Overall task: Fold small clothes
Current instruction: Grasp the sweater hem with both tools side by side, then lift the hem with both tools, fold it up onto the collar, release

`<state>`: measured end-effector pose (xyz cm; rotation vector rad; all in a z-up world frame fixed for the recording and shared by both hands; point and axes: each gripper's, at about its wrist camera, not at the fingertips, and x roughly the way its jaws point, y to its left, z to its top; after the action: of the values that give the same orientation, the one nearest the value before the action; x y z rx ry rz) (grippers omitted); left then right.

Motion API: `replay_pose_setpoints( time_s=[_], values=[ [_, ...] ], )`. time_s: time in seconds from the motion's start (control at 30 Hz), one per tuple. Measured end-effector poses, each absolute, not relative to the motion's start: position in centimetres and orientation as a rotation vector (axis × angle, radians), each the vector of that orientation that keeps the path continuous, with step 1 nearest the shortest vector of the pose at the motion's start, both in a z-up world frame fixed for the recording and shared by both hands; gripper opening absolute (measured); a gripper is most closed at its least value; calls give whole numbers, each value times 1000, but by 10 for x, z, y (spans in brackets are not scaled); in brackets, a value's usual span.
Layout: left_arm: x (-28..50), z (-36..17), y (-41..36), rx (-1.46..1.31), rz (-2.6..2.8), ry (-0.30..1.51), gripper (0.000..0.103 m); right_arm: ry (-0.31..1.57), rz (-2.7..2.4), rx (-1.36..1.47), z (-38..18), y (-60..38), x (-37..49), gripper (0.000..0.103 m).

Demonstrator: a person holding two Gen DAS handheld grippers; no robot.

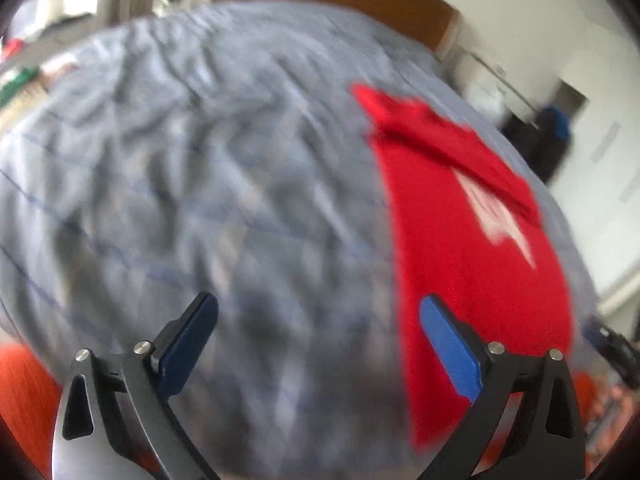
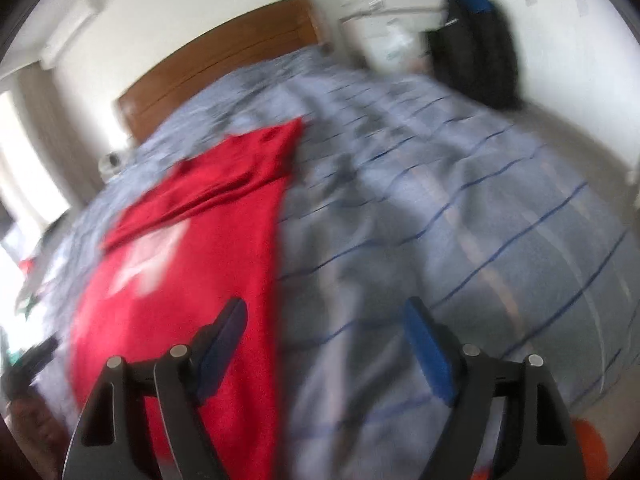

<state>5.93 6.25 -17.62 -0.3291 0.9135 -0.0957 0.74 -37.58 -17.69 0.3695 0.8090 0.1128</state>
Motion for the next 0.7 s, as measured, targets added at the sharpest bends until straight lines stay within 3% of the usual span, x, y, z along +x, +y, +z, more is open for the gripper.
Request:
replay_pose_setpoints(
  time_s=[0.1,0.33,0.4,0.43,0.47,0.5,0.57,0.7],
  values=[
    [45,-194,34,-337,-218,1022,99,910,280,347,-179,-357,-10,78],
    [49,-203,0,-243,-305,1082,68,1050,295,373,-202,-347,-11,63],
    [52,-206,-5,-225,-301,1100,61,1091,318,386,-210,-343,-8,54],
    [52,-208,-8,-219,-298,1104,52,1131,336,389,-217,-340,-5,50],
    [52,-209,-9,-223,-303,1113,26,1160,339,385,-222,-337,-4,38],
    [53,-211,-10,-242,-323,1135,8,1164,323,378,-224,-336,-4,21],
    [51,-212,-8,-293,-343,1159,3,1134,312,404,-221,-340,-3,5],
    [44,-182,9,-414,-386,1101,2,1057,322,455,-202,-350,-6,5]
  ],
)
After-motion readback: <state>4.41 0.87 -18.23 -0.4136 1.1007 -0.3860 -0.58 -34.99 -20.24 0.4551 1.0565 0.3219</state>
